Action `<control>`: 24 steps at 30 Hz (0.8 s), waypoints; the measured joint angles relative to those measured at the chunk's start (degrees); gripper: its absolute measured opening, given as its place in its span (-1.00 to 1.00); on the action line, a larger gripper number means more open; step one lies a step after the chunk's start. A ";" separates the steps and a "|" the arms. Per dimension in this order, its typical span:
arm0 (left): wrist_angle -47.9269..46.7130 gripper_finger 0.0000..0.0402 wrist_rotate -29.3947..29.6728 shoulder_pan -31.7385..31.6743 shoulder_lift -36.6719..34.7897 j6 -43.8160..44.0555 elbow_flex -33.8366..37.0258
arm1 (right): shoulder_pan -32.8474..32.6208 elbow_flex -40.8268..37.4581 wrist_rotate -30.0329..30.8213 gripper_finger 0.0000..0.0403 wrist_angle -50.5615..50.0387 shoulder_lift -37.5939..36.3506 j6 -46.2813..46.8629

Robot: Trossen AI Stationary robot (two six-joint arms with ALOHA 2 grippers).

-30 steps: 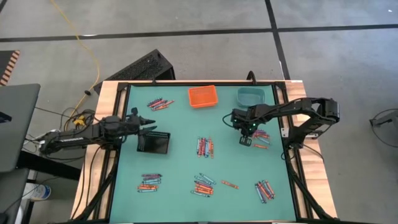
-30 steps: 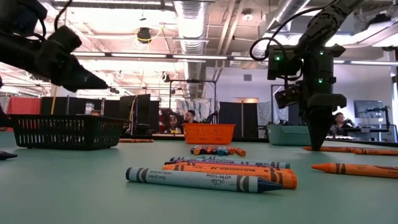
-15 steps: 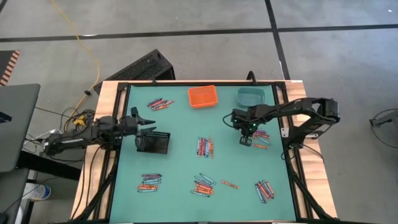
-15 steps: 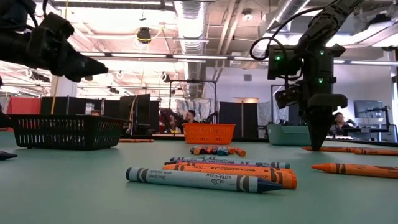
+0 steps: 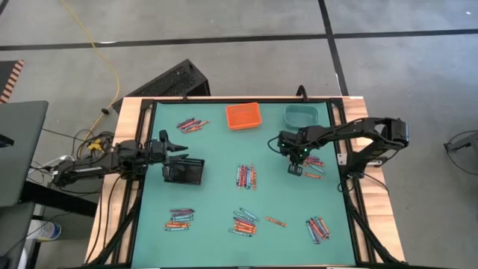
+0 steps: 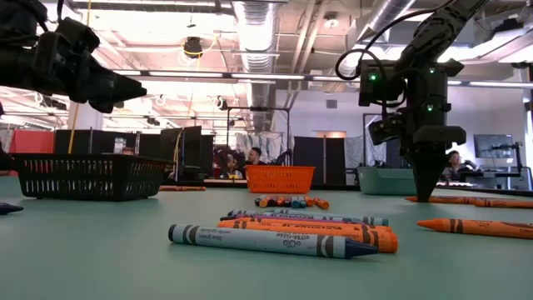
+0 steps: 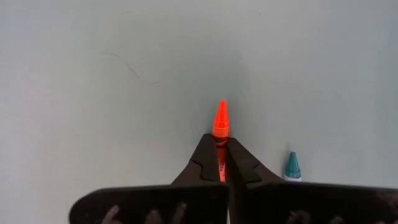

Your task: Sort crayons

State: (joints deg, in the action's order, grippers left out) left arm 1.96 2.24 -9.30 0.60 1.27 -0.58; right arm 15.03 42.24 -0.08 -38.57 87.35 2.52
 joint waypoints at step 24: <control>0.02 -0.42 0.09 0.00 0.00 0.49 0.13 | 1.35 17.17 0.24 -0.99 21.64 0.15 -21.24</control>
State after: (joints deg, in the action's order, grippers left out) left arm 1.98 2.33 -9.30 0.60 1.76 -0.45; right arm 16.38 59.41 0.16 -16.92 87.50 -18.72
